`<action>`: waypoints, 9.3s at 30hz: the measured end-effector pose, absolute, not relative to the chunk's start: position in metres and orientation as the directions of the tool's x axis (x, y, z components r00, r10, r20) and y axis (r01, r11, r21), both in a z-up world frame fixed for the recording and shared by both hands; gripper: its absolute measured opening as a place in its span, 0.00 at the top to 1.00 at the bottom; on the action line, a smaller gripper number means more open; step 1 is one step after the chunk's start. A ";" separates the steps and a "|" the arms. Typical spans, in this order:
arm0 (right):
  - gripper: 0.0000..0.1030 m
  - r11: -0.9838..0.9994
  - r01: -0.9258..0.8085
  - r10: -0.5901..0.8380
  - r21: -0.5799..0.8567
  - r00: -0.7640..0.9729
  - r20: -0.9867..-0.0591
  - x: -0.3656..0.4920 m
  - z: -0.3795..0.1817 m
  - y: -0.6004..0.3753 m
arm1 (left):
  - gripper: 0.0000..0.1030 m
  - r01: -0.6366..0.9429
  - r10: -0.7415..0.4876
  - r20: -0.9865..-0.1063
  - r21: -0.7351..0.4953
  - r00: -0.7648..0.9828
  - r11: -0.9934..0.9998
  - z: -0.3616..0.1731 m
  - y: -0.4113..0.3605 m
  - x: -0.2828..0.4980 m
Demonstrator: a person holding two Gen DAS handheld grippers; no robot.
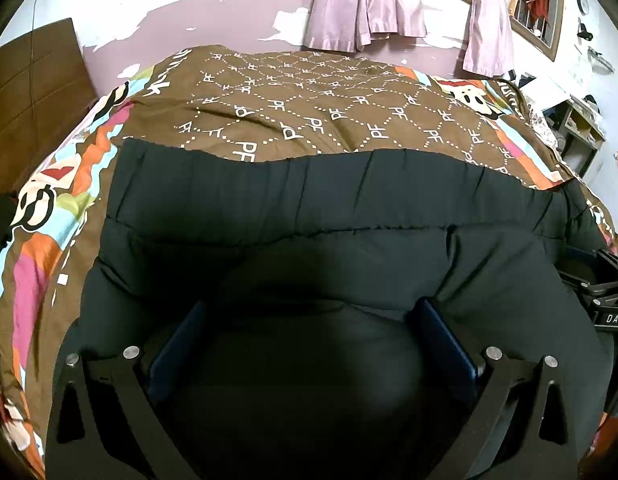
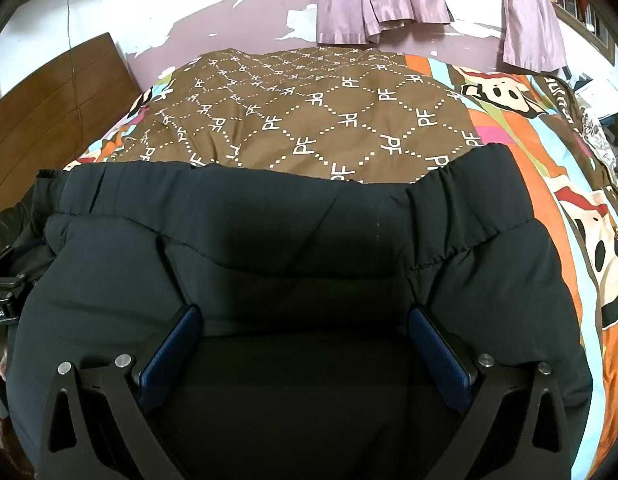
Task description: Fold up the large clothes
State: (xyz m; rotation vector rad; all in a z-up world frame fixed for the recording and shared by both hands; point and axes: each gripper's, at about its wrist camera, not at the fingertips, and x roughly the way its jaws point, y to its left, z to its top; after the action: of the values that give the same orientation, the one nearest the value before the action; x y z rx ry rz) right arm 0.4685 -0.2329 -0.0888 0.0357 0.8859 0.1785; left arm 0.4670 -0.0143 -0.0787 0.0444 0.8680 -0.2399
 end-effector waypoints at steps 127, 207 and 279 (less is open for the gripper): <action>0.82 0.951 -0.172 0.302 0.258 0.704 -0.642 0.340 -0.049 -0.243 | 0.81 0.082 -0.334 -0.700 -0.368 0.631 0.926 -0.038 0.157 0.324; 0.00 0.977 -0.204 0.212 0.059 0.917 -0.337 0.017 0.030 -0.127 | 0.04 -0.054 0.029 -0.352 -0.061 0.935 0.997 0.025 0.059 -0.022; 0.00 0.981 -0.188 0.192 0.051 0.887 -0.421 0.033 0.000 -0.130 | 0.04 -0.120 0.110 -0.425 0.004 0.898 0.993 0.004 0.068 -0.007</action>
State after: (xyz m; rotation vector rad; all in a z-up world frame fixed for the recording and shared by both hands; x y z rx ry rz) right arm 0.0334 -0.1301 -0.0004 0.0092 0.4384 0.1979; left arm -0.0074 0.0680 0.0040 -0.0221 0.4388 0.1191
